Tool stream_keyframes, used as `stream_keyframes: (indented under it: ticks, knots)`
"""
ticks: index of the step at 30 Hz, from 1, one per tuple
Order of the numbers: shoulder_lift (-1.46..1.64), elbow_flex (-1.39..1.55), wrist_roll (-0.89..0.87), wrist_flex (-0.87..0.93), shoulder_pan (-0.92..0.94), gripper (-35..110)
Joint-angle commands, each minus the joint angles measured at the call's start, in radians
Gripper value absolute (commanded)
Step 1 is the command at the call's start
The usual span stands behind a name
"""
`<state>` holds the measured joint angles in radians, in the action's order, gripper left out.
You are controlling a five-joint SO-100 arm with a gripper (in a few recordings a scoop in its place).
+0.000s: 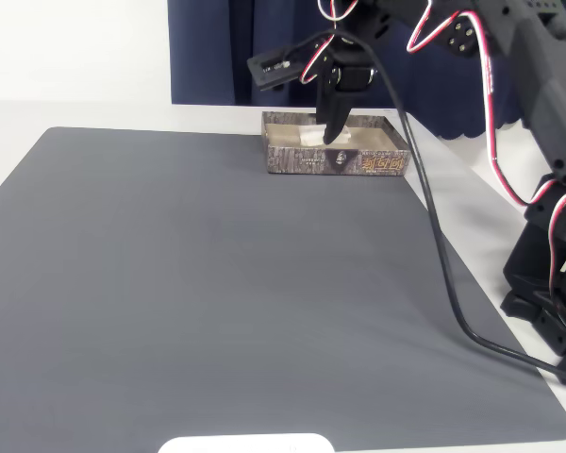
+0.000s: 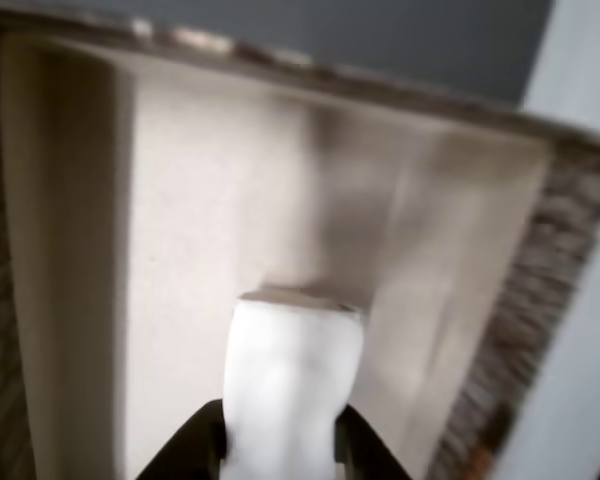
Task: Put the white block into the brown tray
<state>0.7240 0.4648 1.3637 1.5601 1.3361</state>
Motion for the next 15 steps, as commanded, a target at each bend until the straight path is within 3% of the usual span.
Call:
stream_keyframes:
  ticks: [1,15]
  knots:
    - [0.011,-0.046,-0.017,0.015,-0.011,2]
    - [0.003,-0.058,-0.031,0.017,-0.002,8]
